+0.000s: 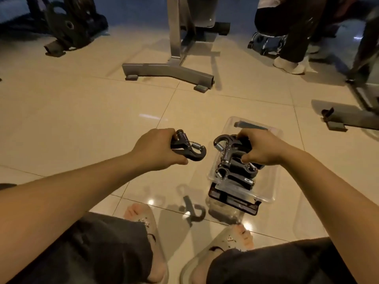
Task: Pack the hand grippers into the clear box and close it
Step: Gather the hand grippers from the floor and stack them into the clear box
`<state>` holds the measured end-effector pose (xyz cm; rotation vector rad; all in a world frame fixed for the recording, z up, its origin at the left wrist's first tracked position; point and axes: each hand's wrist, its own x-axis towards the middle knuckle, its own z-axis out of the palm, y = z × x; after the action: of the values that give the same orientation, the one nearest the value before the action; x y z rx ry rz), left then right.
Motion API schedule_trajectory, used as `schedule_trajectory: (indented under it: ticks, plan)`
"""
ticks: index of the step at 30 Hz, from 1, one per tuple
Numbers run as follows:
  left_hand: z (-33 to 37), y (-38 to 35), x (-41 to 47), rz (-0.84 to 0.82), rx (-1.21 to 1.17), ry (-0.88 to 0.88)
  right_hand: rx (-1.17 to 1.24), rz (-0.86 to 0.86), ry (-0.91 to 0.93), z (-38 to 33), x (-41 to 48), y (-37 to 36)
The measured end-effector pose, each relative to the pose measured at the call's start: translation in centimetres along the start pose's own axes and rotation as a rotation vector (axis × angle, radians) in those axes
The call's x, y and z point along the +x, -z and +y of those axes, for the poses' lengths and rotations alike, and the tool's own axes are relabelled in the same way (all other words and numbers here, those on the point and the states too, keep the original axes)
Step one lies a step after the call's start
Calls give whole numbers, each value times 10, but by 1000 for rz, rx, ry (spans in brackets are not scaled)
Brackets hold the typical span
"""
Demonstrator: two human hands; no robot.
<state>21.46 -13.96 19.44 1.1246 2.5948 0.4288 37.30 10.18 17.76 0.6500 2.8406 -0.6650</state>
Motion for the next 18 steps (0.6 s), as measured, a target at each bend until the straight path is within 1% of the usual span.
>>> schedule_trajectory:
  ticks: [2, 4, 10, 18]
  plan:
    - [11, -6, 19, 17, 68, -87, 26, 14, -40, 18, 4, -12]
    - [12, -11, 35, 68, 138, -151, 15, 14, -78, 36, 13, -27]
    - [-10, -31, 63, 54, 132, -157, 2, -66, -114, 66, 31, -77]
    - [-18, -51, 103, -73, 116, -198, 67, -110, -129, 89, 50, -117]
